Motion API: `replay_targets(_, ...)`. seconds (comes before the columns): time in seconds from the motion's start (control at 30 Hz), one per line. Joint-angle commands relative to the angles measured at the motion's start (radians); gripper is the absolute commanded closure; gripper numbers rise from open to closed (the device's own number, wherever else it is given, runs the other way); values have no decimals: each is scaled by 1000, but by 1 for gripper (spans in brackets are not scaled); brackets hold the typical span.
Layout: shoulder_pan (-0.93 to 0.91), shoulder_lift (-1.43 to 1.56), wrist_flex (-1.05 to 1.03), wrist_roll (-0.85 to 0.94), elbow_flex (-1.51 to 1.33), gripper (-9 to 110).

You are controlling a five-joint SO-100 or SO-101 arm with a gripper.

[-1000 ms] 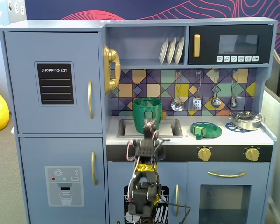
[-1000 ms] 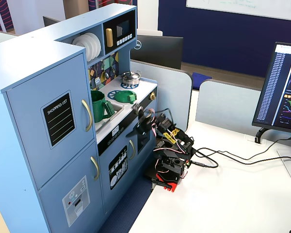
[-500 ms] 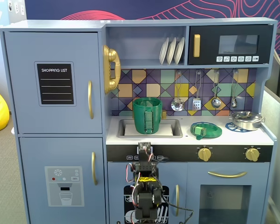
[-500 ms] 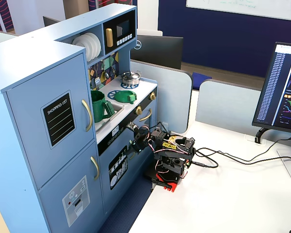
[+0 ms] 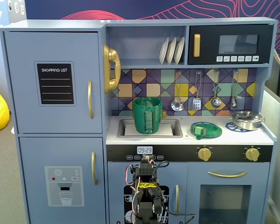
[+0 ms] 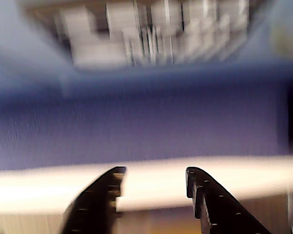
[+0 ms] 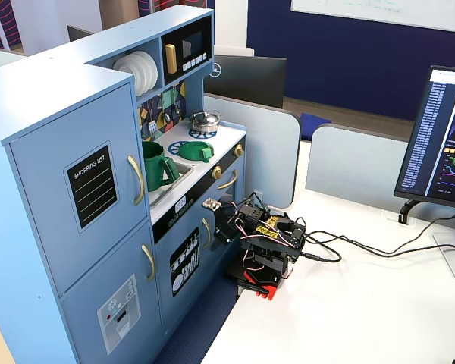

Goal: Take off the lid from the green recipient and place it on the counter

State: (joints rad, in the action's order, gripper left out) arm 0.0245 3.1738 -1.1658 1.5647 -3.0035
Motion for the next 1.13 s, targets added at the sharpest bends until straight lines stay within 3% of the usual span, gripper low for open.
replay_targets(0.0, -8, 5, -202, 46, 6, 101)
replay_targets(0.1, -8, 5, -353, 51, 6, 101)
replay_targets(0.13, -8, 5, -367, -25, 6, 101)
replay_targets(1.1, -34, 5, -367, -57, 6, 100)
